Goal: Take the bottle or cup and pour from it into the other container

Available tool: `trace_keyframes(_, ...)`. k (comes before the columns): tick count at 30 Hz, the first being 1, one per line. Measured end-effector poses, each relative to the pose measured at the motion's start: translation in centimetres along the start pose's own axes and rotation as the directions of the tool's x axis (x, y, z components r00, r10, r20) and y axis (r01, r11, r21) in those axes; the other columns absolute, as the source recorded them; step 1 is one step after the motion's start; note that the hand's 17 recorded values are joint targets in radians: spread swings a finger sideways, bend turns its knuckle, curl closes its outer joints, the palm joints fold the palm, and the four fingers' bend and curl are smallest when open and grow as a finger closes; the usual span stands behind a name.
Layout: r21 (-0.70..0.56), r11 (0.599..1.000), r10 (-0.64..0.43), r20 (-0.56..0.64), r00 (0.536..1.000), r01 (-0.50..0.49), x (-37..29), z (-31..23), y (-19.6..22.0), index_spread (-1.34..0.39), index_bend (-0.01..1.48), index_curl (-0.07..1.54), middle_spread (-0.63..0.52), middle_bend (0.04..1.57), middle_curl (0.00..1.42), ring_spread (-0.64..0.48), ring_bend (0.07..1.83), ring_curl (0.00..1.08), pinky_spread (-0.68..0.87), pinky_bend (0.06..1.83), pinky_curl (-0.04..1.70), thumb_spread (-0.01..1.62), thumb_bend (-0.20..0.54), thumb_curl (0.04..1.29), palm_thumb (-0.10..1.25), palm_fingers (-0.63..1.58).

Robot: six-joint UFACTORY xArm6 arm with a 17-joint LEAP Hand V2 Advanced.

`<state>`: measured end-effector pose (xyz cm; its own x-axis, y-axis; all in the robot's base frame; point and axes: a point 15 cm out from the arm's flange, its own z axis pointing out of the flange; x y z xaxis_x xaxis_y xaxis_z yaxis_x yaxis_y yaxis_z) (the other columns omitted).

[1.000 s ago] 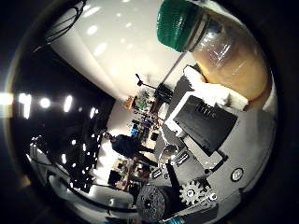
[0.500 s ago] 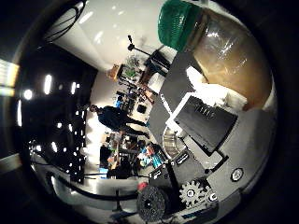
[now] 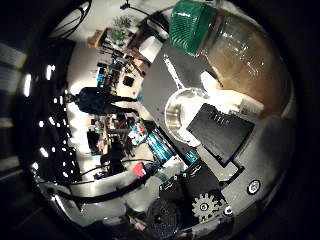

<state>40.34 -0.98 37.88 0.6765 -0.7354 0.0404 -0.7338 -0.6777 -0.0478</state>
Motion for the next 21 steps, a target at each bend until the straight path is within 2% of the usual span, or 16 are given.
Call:
trace_keyframes(8,-0.154,0.980,-0.150,-0.160,0.976,0.126,-4.2,1.1,-0.1,-0.18,1.22,0.78,-0.12,1.38,0.80,-0.23,1.33,0.83,-0.24,1.22,0.90,0.16,-0.018,0.96,1.14,1.11)
trace_keyframes(16,-0.287,0.942,-0.262,-0.318,0.911,0.171,-5.9,1.8,-0.9,-0.18,1.22,0.78,-0.12,1.37,0.80,-0.23,1.33,0.83,-0.24,1.21,0.93,0.15,-0.018,0.96,1.13,1.12)
trace_keyframes(21,-0.396,0.904,-0.320,-0.380,0.868,0.160,-6.6,3.2,0.0,-0.18,1.22,0.78,-0.12,1.37,0.80,-0.23,1.33,0.83,-0.25,1.20,0.93,0.15,-0.018,0.96,1.14,1.12)
